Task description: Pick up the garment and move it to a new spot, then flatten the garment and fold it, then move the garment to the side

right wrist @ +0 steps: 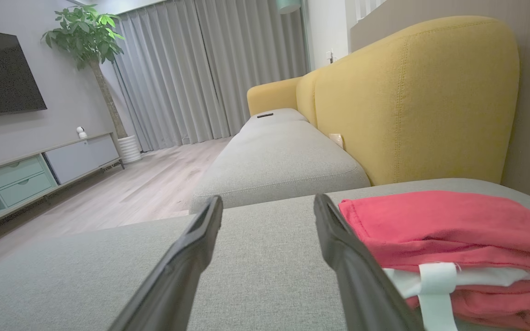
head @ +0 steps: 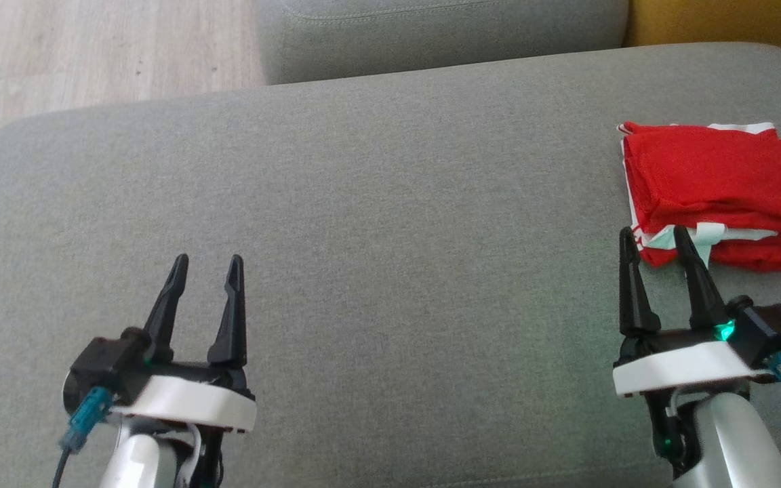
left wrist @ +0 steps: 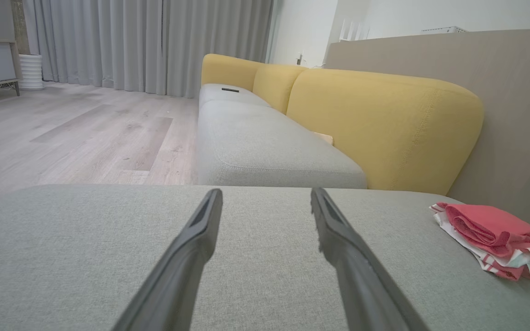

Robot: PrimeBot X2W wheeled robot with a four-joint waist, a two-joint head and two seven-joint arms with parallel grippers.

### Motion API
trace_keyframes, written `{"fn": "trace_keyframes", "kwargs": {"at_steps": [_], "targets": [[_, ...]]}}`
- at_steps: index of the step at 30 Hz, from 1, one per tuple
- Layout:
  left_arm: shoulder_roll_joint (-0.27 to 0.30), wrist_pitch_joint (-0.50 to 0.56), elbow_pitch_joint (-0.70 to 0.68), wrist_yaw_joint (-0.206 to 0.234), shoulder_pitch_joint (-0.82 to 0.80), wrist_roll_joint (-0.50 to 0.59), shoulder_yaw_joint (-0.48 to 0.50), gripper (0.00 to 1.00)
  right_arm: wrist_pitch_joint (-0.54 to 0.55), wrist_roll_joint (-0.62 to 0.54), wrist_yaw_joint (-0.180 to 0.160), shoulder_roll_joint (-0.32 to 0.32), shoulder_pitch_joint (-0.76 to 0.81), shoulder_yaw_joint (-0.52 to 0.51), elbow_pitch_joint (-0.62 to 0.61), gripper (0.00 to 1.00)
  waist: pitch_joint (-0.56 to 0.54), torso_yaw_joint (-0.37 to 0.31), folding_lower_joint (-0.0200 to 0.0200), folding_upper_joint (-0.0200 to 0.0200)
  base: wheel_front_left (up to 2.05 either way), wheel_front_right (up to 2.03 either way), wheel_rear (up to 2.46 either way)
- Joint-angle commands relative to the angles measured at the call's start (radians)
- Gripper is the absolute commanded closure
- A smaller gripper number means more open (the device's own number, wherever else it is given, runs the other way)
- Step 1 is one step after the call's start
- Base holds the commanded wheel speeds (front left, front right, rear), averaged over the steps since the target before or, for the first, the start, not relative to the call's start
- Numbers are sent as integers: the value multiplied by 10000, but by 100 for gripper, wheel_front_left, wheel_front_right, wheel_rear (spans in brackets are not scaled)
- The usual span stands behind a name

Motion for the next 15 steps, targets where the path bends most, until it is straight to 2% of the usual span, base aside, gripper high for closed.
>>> {"fn": "trace_keyframes", "kwargs": {"at_steps": [1,6,15], "targets": [[0,-51,-401,52,-222,65,402,0,-110,17,-9,-17,-228,289,-377,0,-6,-14,1,0,0,0,0],[0,-51,-423,223,-189,198,390,0,-110,73,-9,-17,-229,366,-361,0,-36,-80,1,0,0,0,0],[-1,-51,-487,231,-163,-30,545,0,-110,249,-9,-17,-224,419,-308,0,-89,-189,1,0,0,0,0]]}}
